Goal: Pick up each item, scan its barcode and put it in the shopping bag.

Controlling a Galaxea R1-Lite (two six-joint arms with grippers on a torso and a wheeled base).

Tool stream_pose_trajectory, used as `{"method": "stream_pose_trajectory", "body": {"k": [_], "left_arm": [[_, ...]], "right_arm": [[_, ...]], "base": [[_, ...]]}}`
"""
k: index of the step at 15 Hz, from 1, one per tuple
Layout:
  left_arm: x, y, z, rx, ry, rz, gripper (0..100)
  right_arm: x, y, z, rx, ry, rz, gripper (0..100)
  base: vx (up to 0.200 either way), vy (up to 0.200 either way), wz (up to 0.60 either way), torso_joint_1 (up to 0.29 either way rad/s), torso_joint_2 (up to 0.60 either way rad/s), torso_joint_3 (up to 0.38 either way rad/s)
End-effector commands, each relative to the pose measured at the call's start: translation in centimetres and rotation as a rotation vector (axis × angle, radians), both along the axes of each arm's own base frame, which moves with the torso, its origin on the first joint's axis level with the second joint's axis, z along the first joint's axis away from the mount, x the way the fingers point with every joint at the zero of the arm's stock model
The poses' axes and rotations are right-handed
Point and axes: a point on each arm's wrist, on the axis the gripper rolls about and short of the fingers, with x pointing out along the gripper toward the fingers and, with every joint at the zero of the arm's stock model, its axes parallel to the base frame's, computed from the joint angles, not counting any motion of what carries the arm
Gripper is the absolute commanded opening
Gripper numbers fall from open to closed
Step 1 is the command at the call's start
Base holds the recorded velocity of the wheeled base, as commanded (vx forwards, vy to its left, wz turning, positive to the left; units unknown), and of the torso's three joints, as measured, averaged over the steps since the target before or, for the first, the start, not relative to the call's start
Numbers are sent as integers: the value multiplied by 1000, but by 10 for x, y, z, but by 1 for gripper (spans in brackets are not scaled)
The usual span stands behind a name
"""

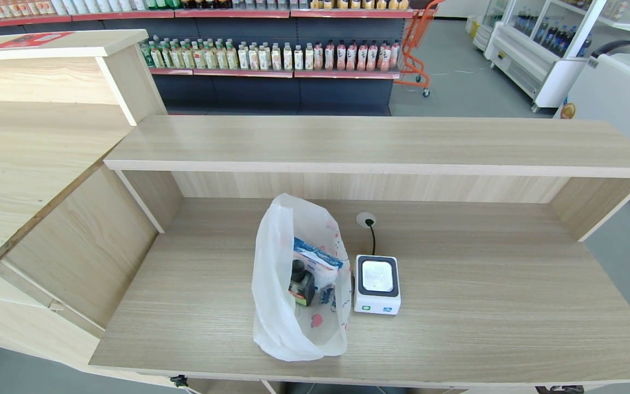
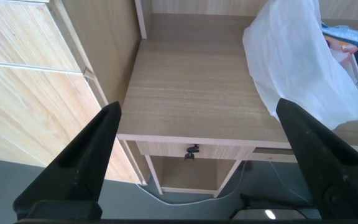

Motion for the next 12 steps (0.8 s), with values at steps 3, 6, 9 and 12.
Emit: {"method": "stream_pose_trajectory", "body": {"k": [3,6,9,12], "left_arm": [[0,0,0,6,0,0,100],[0,0,0,5,0,0,100],[0,0,0,0,0,0,100],[0,0,0,0,0,0,100]], "right_arm": [[0,0,0,1,4,0,0],[0,0,0,1,3,0,0],[0,0,0,1,3,0,0],[0,0,0,1,4,0,0]], "base": [[200,-200,0,1,-2,2],[200,-200,0,2,-4,-4],[0,0,0,0,0,0],[0,0,0,0,0,0]]}}
